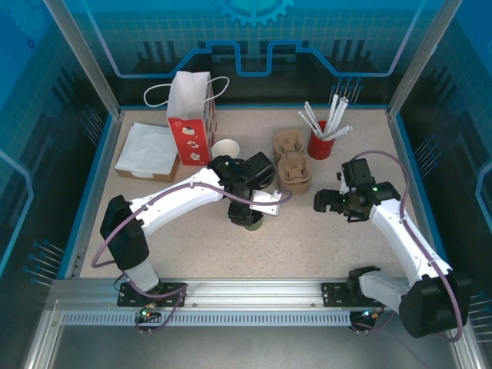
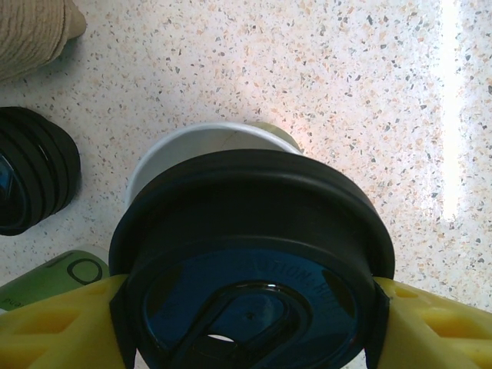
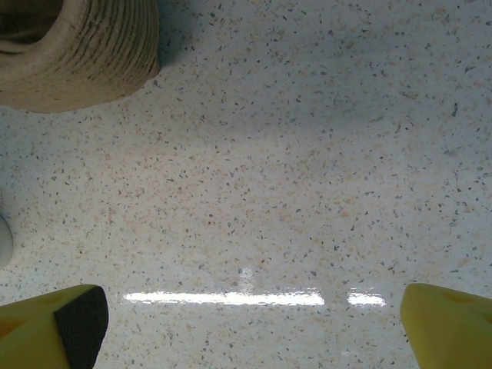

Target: Pack the takeout coffee

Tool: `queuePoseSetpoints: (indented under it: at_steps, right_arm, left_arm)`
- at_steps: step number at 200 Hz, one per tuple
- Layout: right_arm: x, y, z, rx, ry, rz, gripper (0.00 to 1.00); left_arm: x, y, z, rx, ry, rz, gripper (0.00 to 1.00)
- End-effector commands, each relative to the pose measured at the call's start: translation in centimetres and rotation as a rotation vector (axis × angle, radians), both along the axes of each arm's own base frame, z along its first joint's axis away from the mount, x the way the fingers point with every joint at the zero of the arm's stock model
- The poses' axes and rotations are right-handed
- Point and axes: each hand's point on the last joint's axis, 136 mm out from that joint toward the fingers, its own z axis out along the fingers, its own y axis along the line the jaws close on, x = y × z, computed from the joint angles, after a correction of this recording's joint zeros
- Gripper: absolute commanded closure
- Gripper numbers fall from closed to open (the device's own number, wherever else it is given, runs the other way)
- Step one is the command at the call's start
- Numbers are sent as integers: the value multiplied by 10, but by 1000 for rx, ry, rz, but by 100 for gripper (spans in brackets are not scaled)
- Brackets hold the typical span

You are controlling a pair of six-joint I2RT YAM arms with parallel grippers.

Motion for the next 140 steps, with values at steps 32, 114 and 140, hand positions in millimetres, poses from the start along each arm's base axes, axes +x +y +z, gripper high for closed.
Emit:
queuePoseSetpoints:
  at_steps: [32, 114, 140]
  right_arm:
    - [0, -3, -1, 6, -2, 3, 0]
    - [1, -3, -1, 11, -3, 3, 0]
    - [1, -3, -2, 15, -2, 2, 0]
  left_arm:
    - [0, -5, -1, 30, 16, -35, 30]
    - [1, -8, -10, 47, 31, -36, 27]
    - [2, -10, -13, 46, 35, -33, 26]
